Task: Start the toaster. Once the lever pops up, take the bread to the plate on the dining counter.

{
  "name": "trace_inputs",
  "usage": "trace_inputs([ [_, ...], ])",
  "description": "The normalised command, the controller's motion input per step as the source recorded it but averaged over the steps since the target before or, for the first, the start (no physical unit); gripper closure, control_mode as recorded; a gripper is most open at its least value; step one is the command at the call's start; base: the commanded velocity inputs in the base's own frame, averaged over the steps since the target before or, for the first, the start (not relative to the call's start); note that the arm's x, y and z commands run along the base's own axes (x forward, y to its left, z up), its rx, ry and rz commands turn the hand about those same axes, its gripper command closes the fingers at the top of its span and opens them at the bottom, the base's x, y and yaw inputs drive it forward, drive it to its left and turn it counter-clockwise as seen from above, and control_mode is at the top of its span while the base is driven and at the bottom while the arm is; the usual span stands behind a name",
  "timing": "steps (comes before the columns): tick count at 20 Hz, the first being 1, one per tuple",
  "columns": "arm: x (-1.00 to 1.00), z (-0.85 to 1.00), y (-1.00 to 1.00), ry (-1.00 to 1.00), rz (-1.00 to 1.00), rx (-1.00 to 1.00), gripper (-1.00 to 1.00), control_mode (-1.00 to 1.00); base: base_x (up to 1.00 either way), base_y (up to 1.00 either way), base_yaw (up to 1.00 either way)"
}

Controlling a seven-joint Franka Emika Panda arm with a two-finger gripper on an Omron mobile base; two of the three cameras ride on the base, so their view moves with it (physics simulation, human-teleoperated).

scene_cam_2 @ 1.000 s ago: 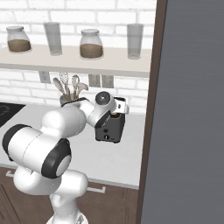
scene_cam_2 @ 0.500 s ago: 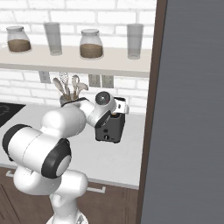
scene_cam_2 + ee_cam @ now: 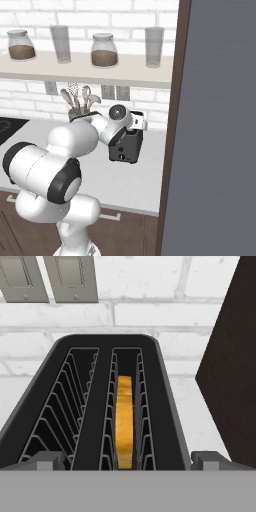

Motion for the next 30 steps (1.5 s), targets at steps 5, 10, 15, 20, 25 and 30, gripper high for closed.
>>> trace_inputs([
  [5,0.0,0.0,0.0,0.0,0.0,0.0,-1.0,-1.0,0.0,0.0,0.0],
  [10,0.0,0.0,0.0,0.0,0.0,0.0,-1.0,-1.0,0.0,0.0,0.0],
  [15,0.0,0.0,0.0,0.0,0.0,0.0,-1.0,-1.0,0.0,0.0,0.0],
  [20,0.0,0.0,0.0,0.0,0.0,0.0,-1.0,-1.0,0.0,0.0,0.0],
  [25,0.0,0.0,0.0,0.0,0.0,0.0,-1.0,-1.0,0.0,0.0,0.0],
  [30,0.0,0.0,0.0,0.0,0.0,0.0,-1.0,-1.0,0.0,0.0,0.0],
])
